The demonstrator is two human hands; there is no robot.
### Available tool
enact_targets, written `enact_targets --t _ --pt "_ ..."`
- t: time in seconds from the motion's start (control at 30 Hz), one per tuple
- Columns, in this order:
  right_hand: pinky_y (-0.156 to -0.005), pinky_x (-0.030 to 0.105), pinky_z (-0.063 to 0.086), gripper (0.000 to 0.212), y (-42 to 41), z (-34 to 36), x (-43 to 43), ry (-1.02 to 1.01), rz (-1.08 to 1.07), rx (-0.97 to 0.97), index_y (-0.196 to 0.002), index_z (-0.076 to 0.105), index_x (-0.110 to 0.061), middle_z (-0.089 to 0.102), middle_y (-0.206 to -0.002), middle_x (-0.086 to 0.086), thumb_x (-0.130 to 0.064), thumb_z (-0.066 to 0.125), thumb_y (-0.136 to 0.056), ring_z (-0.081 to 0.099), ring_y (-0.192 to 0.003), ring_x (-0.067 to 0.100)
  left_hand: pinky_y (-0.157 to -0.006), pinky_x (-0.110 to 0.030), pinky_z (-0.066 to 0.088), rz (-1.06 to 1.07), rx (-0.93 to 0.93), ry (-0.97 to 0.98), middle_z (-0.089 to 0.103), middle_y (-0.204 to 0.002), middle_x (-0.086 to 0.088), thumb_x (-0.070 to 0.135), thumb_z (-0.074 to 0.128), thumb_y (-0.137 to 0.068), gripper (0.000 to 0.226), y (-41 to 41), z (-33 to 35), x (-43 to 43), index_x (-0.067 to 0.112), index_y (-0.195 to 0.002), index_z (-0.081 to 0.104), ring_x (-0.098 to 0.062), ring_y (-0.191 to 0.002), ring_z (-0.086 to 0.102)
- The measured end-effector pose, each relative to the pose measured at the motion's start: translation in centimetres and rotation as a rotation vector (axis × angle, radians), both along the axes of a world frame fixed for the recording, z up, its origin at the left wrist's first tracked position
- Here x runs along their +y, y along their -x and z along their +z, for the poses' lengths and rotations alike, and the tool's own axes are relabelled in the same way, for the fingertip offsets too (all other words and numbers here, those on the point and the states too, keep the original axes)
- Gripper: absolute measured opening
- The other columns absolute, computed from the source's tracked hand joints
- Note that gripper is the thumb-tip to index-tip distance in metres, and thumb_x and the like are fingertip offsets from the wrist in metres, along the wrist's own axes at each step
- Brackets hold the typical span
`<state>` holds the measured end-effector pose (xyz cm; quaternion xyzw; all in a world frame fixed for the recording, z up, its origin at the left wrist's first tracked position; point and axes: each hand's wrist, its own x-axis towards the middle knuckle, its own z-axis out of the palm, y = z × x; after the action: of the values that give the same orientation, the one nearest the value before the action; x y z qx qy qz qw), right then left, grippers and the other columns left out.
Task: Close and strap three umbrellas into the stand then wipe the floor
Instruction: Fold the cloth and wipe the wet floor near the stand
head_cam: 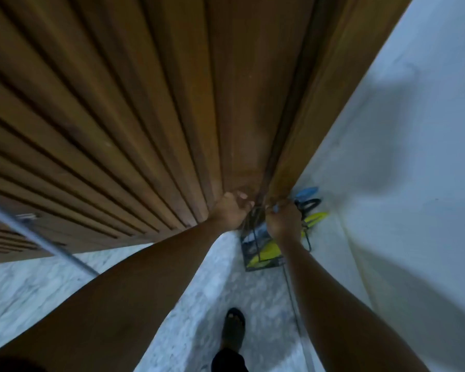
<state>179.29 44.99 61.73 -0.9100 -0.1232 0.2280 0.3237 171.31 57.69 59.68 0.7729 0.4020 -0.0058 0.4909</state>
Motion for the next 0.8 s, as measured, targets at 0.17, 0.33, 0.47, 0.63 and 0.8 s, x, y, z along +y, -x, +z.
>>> enact_targets --t 0.17,0.33,0.47,0.63,0.8 --pt "-0.076 0.037 0.050 0.052 6.3 8.2 4.6 -0.031 0.216 -0.234 -0.099 0.070 -0.003 0.070 -0.098 0.019 -0.046 0.043 -0.090 0.066 -0.094 0.038 -0.075 -0.019 0.047 0.105 -0.081 -0.142 0.069 -0.094 0.002 0.039 0.067 -0.085 0.022 7.7 8.5 4.0 0.024 -0.101 0.065 -0.017 -0.090 0.067" --pt "-0.086 0.036 0.052 0.038 15.9 19.8 8.7 -0.250 0.249 -0.300 -0.121 0.061 -0.007 0.069 -0.110 0.013 -0.031 0.062 -0.092 0.064 -0.106 0.031 -0.081 -0.024 0.051 0.213 -0.153 -0.374 0.069 -0.101 0.001 0.048 0.065 -0.085 0.037 19.5 19.4 8.1 0.021 -0.110 0.065 -0.016 -0.095 0.064" --pt "-0.083 0.032 0.050 0.039 23.7 27.9 11.7 -0.347 0.320 -0.436 -0.126 0.059 -0.015 0.069 -0.112 0.009 -0.035 0.061 -0.092 0.062 -0.108 0.027 -0.084 -0.029 0.053 0.304 -0.277 -0.506 0.072 -0.100 -0.003 0.044 0.069 -0.083 0.037 29.4 27.6 10.9 0.018 -0.110 0.067 -0.019 -0.097 0.067" --pt "-0.088 0.032 0.048 0.040 34.5 36.5 15.2 -0.508 0.438 -0.552 -0.127 0.058 -0.016 0.065 -0.119 0.009 -0.034 0.062 -0.092 0.057 -0.114 0.027 -0.091 -0.031 0.051 0.408 -0.337 -0.684 0.070 -0.112 -0.002 0.044 0.068 -0.083 0.039 42.7 37.4 13.2 0.019 -0.113 0.067 -0.020 -0.104 0.065" --pt "-0.092 0.033 0.048 0.039 43.2 42.7 18.7 -0.637 0.547 -0.636 -0.122 0.060 -0.011 0.067 -0.116 0.015 -0.029 0.067 -0.088 0.058 -0.114 0.031 -0.084 -0.029 0.052 0.480 -0.327 -0.806 0.066 -0.113 0.001 0.051 0.062 -0.088 0.045 54.2 45.2 15.0 0.023 -0.123 0.059 -0.016 -0.100 0.061"
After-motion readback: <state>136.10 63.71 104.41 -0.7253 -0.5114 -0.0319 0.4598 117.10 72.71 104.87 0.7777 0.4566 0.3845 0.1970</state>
